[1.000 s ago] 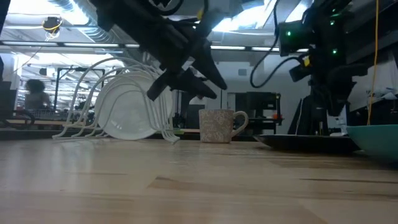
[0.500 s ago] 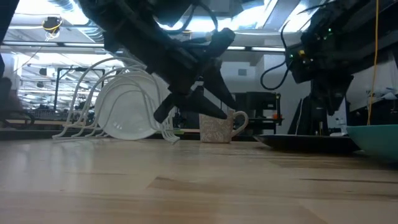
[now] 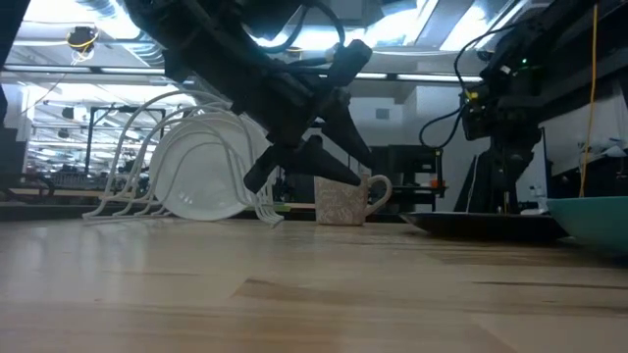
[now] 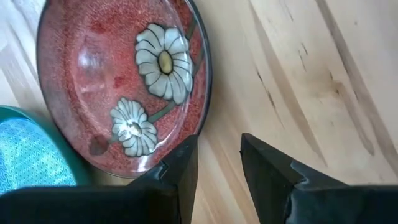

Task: Sort dishes
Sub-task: Put the red plate into the dish rack

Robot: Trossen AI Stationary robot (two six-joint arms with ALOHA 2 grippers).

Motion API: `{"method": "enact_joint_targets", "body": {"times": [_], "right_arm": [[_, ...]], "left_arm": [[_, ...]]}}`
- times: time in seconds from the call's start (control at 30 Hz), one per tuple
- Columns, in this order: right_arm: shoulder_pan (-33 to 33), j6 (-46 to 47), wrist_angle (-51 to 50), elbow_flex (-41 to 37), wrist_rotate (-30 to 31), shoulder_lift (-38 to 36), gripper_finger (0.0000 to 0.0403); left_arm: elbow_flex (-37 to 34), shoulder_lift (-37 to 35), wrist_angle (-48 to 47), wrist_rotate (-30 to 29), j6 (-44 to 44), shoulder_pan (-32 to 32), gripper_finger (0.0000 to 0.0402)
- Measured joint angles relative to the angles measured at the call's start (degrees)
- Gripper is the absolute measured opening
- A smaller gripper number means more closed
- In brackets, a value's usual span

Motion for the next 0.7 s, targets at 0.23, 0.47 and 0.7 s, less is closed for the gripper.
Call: {"method": "enact_joint_targets", "body": {"times": [0.23, 0.47, 0.7], "right_arm": [[0.00, 1.07, 1.20, -0.02, 0.35, 3.92, 0.0127], [0.04, 1.92, 3.02, -0.06, -0.18, 7.22, 0.0127], [0.04, 3.43, 12.23, -7.06, -5.30, 7.72, 0.0127]], "left_arm": [[0.00, -0.02, 0.03, -0.02, 0.10, 0.00, 0.0107], [0.00, -0.02, 0.01, -0.02, 0.44, 0.00, 0.0107], [0.00, -0.02, -0.05, -0.04, 0.42, 0.00, 0.0107]]}}
